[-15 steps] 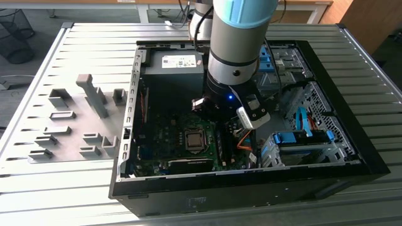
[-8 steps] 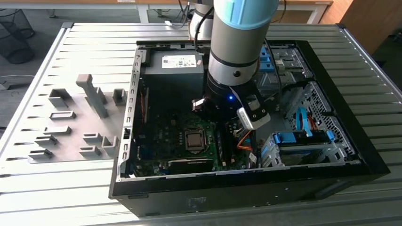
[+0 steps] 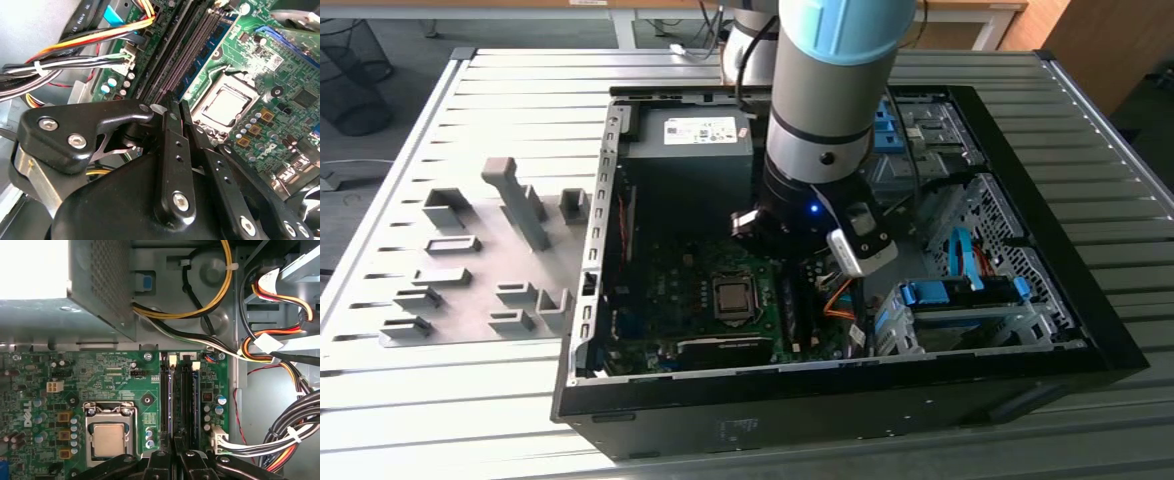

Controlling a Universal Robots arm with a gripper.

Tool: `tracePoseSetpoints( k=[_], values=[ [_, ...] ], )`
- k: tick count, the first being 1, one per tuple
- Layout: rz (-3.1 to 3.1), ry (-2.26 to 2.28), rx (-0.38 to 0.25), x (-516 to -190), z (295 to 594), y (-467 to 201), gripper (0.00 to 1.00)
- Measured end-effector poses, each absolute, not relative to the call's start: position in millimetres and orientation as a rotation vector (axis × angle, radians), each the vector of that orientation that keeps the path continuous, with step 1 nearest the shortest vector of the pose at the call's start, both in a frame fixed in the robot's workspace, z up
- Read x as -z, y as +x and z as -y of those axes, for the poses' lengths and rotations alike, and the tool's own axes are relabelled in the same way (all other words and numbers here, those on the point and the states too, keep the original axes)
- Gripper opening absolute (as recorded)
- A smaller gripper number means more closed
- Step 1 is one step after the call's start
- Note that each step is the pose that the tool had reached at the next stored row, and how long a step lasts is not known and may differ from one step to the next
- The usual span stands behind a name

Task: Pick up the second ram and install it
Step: 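Insert the second ram into the second slot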

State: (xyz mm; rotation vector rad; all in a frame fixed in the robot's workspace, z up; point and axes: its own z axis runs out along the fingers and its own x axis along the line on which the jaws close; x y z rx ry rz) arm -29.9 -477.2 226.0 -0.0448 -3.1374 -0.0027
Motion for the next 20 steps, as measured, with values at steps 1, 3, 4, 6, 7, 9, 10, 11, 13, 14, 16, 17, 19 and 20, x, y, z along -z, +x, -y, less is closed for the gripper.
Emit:
tracePoseSetpoints(
  k=[1,3,4,6,7,9,10,11,13,14,16,17,19,20],
  values=[
    [3.137,-0.045,0.003,-225.4,477.2,-29.6,0.14],
    [3.137,-0.045,0.002,-224.4,477.2,-29.5,0.14],
    [3.137,-0.045,0.002,-223.8,477.2,-29.5,0.14],
    [3.137,-0.045,0.003,-222.4,477.2,-29.4,0.14],
    [3.137,-0.044,0.002,-221.7,477.2,-29.3,0.14],
    [3.136,-0.042,0.002,-221.3,477.3,-28.8,0.14],
    [3.136,-0.042,0.002,-221.3,477.3,-28.3,0.14],
    [3.135,-0.042,0.002,-221.2,477.2,-27.8,0.14],
    [3.134,-0.042,0.002,-221.2,477.2,-27.1,0.14],
    [3.134,-0.043,0.002,-221.2,477.2,-27.0,0.14],
    [3.133,-0.043,0.002,-220.8,477.2,-27.0,0.14],
    [3.133,-0.042,0.003,-220.4,477.2,-27.0,0.14],
    [3.133,-0.042,0.002,-219.8,477.2,-27.0,0.14],
    [3.133,-0.042,0.002,-219.4,477.2,-27.0,0.14]
  ],
)
